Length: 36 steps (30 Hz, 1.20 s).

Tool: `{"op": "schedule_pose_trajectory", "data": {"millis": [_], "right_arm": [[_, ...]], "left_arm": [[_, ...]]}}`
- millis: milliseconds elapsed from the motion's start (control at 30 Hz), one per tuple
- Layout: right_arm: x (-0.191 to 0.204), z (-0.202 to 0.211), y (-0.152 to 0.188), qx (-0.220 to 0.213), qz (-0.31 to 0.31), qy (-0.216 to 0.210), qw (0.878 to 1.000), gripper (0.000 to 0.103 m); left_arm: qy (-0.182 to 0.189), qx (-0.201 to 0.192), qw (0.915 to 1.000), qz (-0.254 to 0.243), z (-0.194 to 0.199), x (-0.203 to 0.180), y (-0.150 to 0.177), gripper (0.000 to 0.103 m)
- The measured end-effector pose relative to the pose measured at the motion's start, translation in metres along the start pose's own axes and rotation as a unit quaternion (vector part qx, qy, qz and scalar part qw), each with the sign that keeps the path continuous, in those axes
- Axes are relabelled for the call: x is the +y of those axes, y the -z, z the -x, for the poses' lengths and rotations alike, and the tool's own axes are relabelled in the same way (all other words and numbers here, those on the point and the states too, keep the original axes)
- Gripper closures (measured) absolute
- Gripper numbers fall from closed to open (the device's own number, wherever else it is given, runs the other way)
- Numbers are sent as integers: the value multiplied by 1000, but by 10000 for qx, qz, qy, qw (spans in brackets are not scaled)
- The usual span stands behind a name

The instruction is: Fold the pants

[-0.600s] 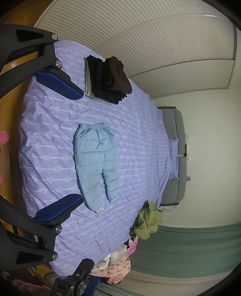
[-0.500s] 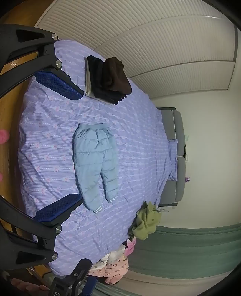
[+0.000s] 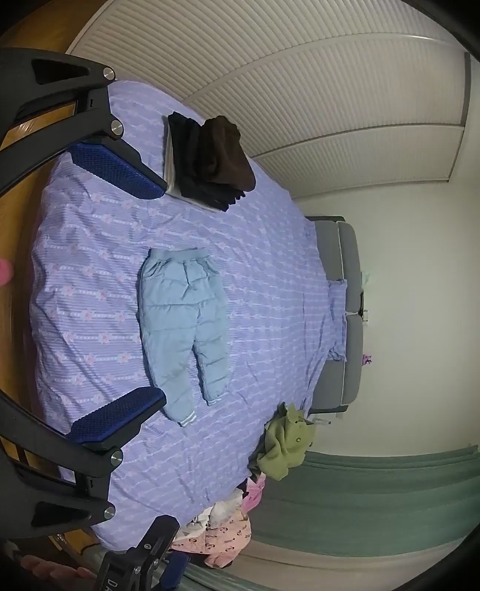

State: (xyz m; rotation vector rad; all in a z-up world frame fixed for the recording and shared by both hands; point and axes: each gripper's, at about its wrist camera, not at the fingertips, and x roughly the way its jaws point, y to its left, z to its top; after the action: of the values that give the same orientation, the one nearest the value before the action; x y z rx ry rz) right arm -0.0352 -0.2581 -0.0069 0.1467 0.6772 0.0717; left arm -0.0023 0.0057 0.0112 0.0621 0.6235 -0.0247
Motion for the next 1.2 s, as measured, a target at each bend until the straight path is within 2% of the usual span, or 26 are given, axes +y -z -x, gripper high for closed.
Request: {"op": "schedule_pose_trajectory", "data": {"millis": [1200], "right_arm": [[1, 1, -2, -27, 28, 21, 10000, 0]], "left_arm": [[-5, -136, 9999, -31, 10, -3, -8, 0]]}}
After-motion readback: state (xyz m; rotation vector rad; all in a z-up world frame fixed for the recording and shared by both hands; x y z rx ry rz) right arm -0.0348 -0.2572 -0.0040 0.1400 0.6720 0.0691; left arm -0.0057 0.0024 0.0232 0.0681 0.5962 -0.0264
